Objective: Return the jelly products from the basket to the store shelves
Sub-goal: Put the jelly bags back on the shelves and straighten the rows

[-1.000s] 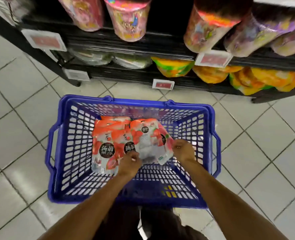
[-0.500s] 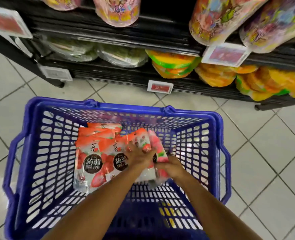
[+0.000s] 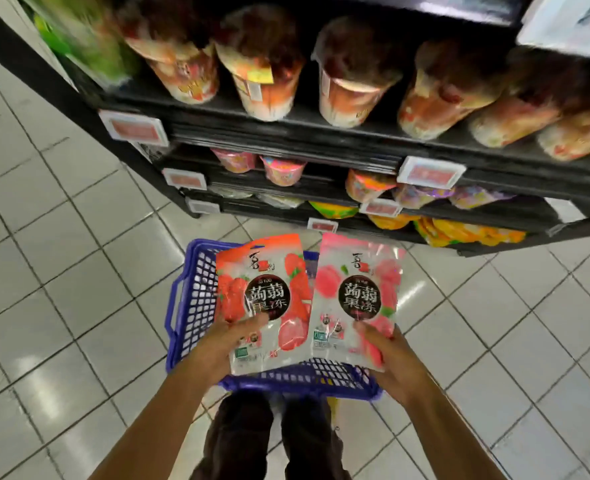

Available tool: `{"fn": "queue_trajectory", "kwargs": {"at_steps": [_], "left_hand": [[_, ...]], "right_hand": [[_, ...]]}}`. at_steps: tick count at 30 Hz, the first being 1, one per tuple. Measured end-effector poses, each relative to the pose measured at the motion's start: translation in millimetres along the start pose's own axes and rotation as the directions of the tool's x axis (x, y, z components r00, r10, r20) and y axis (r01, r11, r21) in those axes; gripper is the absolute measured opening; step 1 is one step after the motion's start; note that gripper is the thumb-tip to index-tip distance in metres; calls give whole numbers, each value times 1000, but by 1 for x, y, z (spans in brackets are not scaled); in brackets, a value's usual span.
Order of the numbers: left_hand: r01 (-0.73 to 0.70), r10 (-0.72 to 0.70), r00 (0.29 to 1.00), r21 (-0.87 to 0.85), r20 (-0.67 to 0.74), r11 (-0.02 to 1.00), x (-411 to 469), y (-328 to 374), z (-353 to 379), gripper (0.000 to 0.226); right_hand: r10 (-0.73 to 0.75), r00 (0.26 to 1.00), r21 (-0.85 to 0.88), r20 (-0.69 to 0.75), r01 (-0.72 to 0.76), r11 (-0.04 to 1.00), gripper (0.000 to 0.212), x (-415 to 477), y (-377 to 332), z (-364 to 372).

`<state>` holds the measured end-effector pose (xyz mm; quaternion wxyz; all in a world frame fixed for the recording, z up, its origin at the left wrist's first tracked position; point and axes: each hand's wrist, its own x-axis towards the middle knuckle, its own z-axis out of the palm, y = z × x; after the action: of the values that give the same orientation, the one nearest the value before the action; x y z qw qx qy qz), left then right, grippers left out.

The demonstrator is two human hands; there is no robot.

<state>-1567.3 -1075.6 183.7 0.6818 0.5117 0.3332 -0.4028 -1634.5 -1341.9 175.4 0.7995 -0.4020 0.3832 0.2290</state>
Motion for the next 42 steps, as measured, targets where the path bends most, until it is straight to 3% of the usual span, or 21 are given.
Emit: {"fn": "queue_trajectory", "kwargs": {"at_steps": [1,5,8,10,13,16,21,25,29,32,36,42], "left_hand": [[-56,55,998,51,10,997,-25,17,7,118],[-262,261,965,172,26,950,-126,88,39,92],[-392,388,920,164,58,905,-193,141,61,82],[-484,472,875,147,108,863,-229,172,75,62],[-595,583,804,131,120,793,-280,211,99,47],[-672,658,740,109,138,732,-324,241,116,33],[-772,761,634,65,136,632,-381,277,124,50],[-830,818,555,37,150,556,-408,300,117,44],[-852,848,522,18,98,523,-424,325,101,44],[-871,865,490,13,103,492,-432,348,81,38],[-882,871,467,11,151,471,-437,381,56,53],[-873,848,486,68,212,483,-423,412,23,58]], "right_hand": [[-22,1000,-27,6,22,999,49,-24,-16,13],[-177,984,-160,28,179,971,50,-116,-87,63],[-313,943,-174,112,328,928,36,-180,-142,102],[-390,905,-145,170,414,899,29,-215,-176,125],[-479,849,-134,225,514,847,46,-256,-220,158],[-558,791,-173,250,604,778,43,-288,-252,187],[-632,710,-186,310,697,692,54,-333,-288,225],[-674,646,-247,359,762,599,50,-359,-309,259],[-719,587,-304,373,809,503,60,-377,-322,294],[-748,537,-323,389,840,435,48,-387,-328,324],[-789,481,-261,382,875,407,33,-397,-339,372],[-852,400,-260,339,910,324,20,-399,-359,447]]}}
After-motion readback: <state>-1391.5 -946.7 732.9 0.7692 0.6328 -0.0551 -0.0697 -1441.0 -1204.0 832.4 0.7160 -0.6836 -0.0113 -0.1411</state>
